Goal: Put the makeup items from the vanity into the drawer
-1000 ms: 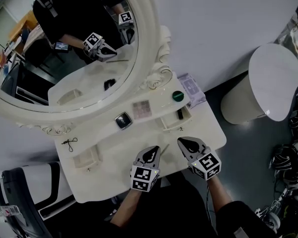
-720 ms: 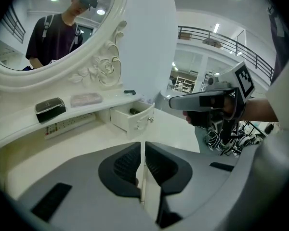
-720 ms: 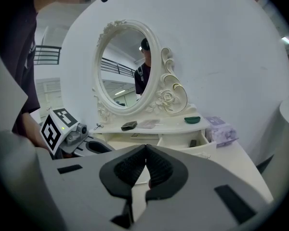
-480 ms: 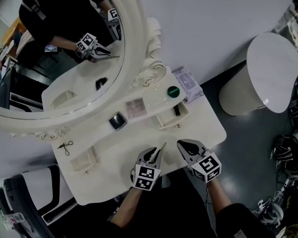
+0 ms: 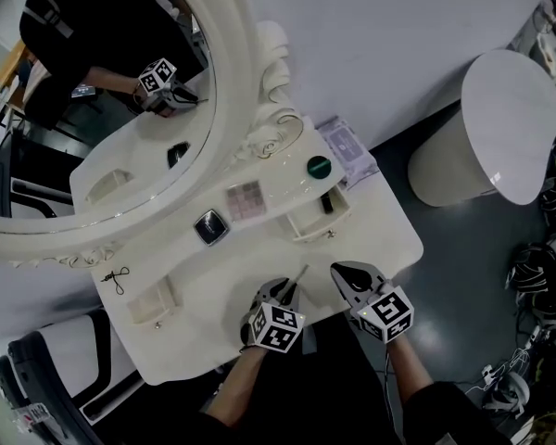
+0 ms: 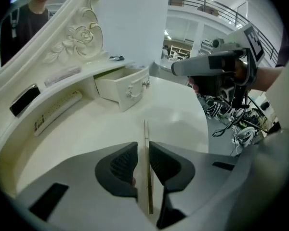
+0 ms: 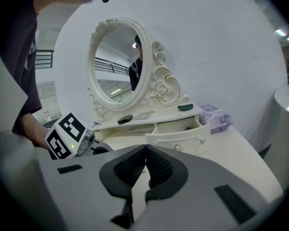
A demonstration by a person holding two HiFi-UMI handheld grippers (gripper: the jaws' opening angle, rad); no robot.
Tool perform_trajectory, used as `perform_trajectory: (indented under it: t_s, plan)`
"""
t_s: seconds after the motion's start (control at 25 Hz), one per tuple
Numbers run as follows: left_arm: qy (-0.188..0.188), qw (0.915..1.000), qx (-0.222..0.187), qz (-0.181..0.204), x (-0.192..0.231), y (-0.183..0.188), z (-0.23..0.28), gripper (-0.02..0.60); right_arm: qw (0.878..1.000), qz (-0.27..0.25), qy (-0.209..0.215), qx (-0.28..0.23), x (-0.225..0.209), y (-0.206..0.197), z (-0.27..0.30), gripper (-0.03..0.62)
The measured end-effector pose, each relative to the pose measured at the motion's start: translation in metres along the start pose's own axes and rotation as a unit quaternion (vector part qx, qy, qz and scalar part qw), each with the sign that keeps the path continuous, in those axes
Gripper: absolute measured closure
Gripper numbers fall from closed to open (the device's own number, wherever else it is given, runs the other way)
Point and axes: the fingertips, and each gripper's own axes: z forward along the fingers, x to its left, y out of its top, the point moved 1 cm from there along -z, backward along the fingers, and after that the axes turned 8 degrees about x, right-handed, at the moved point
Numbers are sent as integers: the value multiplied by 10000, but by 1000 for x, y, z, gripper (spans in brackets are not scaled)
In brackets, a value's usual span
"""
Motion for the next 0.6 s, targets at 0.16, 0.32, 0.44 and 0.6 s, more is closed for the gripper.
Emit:
perform_trajectory:
  t_s: [0.16, 0.32, 0.44, 0.6]
  plan:
    - [-25, 9998, 206, 63, -3, -3, 6, 514, 10000, 24, 3, 30, -3, -5, 2, 571]
    - [-89, 9994, 326, -30, -3, -6, 9, 512, 10000, 69, 18, 36, -4, -5, 3, 571]
    - [-106, 9994, 330, -58, -2, -6, 9, 514, 10000, 83, 2, 47, -6, -8, 2, 571]
    - [-113, 9994, 328, -95, -2, -6, 9, 527, 9999, 94, -3, 54, -6, -11, 2, 571]
